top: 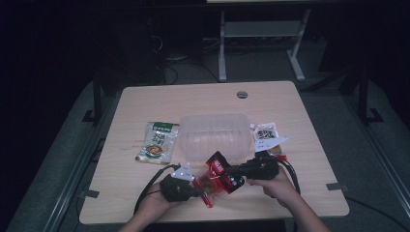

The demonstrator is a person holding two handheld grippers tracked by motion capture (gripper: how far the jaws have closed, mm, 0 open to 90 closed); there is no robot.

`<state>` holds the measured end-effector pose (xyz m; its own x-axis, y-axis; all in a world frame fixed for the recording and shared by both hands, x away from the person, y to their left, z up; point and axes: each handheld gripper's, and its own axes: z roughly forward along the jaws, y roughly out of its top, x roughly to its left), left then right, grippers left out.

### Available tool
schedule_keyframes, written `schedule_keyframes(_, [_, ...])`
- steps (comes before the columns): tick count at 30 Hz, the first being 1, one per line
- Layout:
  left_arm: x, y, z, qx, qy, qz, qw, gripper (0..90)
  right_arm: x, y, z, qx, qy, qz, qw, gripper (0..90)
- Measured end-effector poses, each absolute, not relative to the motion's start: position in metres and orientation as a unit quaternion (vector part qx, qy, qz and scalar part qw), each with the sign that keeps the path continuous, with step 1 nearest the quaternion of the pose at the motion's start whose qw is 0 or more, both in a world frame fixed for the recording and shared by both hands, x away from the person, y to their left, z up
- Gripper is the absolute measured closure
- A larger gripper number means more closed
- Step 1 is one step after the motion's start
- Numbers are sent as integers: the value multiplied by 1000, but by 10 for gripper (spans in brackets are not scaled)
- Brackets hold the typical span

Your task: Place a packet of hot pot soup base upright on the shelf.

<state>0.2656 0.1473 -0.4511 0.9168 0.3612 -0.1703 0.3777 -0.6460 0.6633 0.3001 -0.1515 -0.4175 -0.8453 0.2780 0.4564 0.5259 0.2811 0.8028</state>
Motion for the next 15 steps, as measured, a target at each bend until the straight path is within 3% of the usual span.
schedule_keyframes(15, [266, 169, -413, 879, 208, 17, 429, 898, 295, -154, -391, -237, -764, -592, 99, 900])
